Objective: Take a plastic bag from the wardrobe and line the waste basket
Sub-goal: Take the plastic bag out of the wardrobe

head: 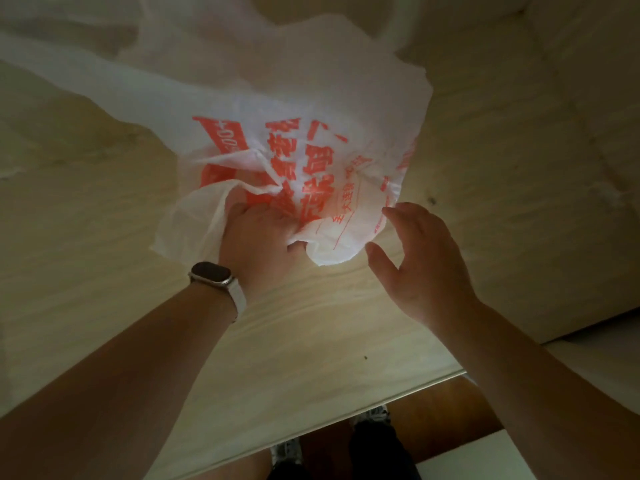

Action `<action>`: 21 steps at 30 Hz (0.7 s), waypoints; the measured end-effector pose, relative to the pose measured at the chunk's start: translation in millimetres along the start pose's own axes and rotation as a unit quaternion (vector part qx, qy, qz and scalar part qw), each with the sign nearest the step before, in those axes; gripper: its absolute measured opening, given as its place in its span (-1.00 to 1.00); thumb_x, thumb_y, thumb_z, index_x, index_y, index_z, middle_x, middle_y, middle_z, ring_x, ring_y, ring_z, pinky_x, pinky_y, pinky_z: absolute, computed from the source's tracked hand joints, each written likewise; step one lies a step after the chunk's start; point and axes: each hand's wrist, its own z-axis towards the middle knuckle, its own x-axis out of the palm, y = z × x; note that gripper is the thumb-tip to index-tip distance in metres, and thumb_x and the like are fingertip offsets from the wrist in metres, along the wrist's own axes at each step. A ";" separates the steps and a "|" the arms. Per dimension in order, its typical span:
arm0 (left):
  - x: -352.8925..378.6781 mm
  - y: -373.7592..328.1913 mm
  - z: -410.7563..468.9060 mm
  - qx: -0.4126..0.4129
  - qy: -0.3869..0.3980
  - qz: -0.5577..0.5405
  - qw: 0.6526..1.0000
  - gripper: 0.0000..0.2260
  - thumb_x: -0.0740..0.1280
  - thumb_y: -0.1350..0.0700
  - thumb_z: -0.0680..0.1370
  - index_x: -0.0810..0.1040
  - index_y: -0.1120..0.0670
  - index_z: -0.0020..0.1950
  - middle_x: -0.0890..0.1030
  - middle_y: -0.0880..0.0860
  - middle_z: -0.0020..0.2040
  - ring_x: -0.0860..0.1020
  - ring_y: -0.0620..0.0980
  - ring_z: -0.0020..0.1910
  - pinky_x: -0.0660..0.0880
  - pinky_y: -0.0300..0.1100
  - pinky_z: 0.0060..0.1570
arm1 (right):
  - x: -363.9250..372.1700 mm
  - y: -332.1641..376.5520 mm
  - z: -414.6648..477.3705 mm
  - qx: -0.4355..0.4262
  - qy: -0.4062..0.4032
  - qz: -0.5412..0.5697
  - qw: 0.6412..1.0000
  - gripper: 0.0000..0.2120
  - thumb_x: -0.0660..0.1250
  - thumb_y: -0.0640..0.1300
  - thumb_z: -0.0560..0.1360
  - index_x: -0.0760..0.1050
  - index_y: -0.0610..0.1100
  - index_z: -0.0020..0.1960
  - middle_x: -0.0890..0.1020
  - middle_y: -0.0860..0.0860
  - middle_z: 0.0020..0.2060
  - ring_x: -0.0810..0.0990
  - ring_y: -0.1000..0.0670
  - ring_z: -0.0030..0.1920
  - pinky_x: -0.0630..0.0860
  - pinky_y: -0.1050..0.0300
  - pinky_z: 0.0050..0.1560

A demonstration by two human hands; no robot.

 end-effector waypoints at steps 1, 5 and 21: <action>-0.2 1.7 -1.7 0.017 -0.021 0.001 1.000 -0.81 0.31 0.02 0.43 0.63 0.08 -0.28 0.62 0.03 -0.23 0.58 0.16 -0.15 0.36 0.02 -0.04 | 0.1 0.8 0.3 -0.001 -0.004 0.004 1.000 -0.43 0.13 0.21 0.48 0.39 -0.11 0.36 0.46 -0.08 0.33 0.42 -0.13 0.30 0.46 -0.14 0.23; -9.6 3.9 -5.5 0.095 -0.091 -0.014 0.991 -0.86 0.38 0.13 0.40 0.62 0.16 -0.34 0.62 0.12 0.00 0.49 0.20 0.08 0.38 0.11 0.10 | -2.2 4.6 2.4 0.004 -0.008 0.022 1.000 -0.44 0.17 0.20 0.48 0.37 -0.09 0.37 0.44 -0.07 0.35 0.39 -0.12 0.32 0.46 -0.17 0.23; -57.9 -15.0 -14.8 -0.071 -0.021 -0.181 0.981 -0.23 0.36 -0.03 0.37 0.18 0.04 0.55 0.52 -0.11 -0.19 0.48 -0.18 -0.40 0.38 -0.31 -0.42 | -3.9 11.5 -7.7 -0.014 -0.041 0.082 0.996 -0.51 0.26 0.12 0.47 0.41 -0.08 0.32 0.47 -0.02 0.30 0.38 -0.02 0.26 0.41 0.00 0.22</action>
